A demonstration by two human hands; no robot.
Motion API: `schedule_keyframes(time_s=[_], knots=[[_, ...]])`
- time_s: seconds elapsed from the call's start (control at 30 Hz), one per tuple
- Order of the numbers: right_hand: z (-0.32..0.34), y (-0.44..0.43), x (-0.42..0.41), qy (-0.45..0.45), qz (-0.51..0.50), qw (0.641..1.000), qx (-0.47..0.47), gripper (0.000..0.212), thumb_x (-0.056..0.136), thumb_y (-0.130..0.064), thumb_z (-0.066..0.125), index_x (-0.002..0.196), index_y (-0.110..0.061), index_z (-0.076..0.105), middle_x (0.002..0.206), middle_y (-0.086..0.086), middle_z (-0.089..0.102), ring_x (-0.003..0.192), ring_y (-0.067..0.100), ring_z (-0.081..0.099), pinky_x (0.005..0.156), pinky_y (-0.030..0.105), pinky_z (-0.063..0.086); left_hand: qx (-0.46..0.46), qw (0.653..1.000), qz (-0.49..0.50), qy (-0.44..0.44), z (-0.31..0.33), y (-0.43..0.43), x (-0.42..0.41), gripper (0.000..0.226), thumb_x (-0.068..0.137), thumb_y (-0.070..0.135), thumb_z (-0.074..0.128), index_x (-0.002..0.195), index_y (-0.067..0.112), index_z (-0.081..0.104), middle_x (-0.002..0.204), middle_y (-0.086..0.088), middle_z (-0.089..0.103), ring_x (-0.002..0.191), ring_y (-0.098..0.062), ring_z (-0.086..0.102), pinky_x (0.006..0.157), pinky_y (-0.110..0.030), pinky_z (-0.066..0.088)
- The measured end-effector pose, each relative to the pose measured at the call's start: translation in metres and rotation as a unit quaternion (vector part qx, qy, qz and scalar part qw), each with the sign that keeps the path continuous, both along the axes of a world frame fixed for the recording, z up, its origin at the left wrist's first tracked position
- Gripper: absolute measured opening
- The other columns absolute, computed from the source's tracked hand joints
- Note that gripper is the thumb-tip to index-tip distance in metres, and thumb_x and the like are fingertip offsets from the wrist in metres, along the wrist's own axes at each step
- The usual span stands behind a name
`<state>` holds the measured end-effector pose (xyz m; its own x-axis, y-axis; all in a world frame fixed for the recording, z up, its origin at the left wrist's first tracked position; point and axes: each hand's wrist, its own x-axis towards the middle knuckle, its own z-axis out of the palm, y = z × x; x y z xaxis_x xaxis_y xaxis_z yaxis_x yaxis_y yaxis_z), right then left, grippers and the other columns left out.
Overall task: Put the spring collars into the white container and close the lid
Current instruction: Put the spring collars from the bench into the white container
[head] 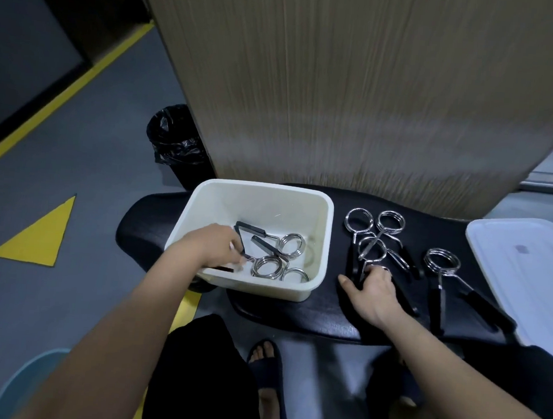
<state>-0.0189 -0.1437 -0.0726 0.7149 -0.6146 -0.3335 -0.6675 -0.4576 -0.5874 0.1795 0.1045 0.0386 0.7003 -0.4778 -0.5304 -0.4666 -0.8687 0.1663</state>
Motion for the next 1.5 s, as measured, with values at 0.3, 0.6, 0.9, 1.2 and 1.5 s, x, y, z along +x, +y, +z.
schedule_keyframes(time_s=[0.3,0.6,0.9,1.2,1.5], knots=[[0.052,-0.062,-0.037,-0.042,-0.077,0.964,-0.251,0.031,0.089,-0.03,0.059,0.114,-0.012,0.059,0.115,0.018,0.052,0.103,0.041,0.051,0.083,0.047,0.046,-0.29,0.954,0.075,-0.02,0.04,-0.096,-0.112,0.047,0.094,0.065,0.04,0.1,0.026,0.066,0.089,0.004,0.073,0.088,-0.019,0.068,0.085,-0.038,0.054],[0.052,-0.078,-0.031,0.071,-0.109,0.983,-0.13,0.033,0.099,-0.037,0.046,0.112,-0.015,0.067,0.121,0.013,0.061,0.124,0.035,0.04,0.099,0.052,0.031,-0.166,0.961,0.014,-0.219,-0.005,-0.126,-0.148,0.048,0.101,0.038,0.044,0.146,0.021,0.042,0.129,-0.011,0.043,0.115,-0.032,0.048,0.088,-0.046,0.049],[0.07,-0.088,-0.078,-0.263,-0.116,0.951,-0.117,0.027,0.098,-0.039,0.048,0.075,-0.027,0.056,0.067,-0.008,0.056,0.086,0.025,0.057,0.076,0.041,0.042,-0.419,0.898,0.131,-0.032,0.022,-0.177,-0.179,0.041,0.102,0.048,0.038,0.093,0.02,0.066,0.089,-0.002,0.065,0.086,-0.021,0.061,0.078,-0.042,0.053],[0.078,-0.062,-0.077,-0.281,-0.005,0.957,-0.066,0.042,0.089,-0.061,0.051,0.124,-0.039,0.06,0.117,-0.019,0.066,0.113,0.016,0.056,0.097,0.048,0.045,-0.589,0.611,0.312,0.427,0.04,-0.167,-0.184,0.021,0.104,0.026,0.049,0.1,0.009,0.061,0.061,0.004,0.03,0.041,-0.004,0.024,0.036,-0.017,0.013],[0.063,-0.018,-0.046,-0.116,0.044,0.992,-0.037,0.068,0.086,-0.066,0.037,0.137,-0.023,0.05,0.138,0.003,0.055,0.125,0.034,0.047,0.104,0.048,0.038,-0.457,0.885,0.077,-0.053,0.072,-0.097,-0.152,0.019,0.104,0.03,0.044,0.087,0.024,0.051,0.065,0.009,0.056,0.057,-0.013,0.053,0.054,-0.032,0.042]])
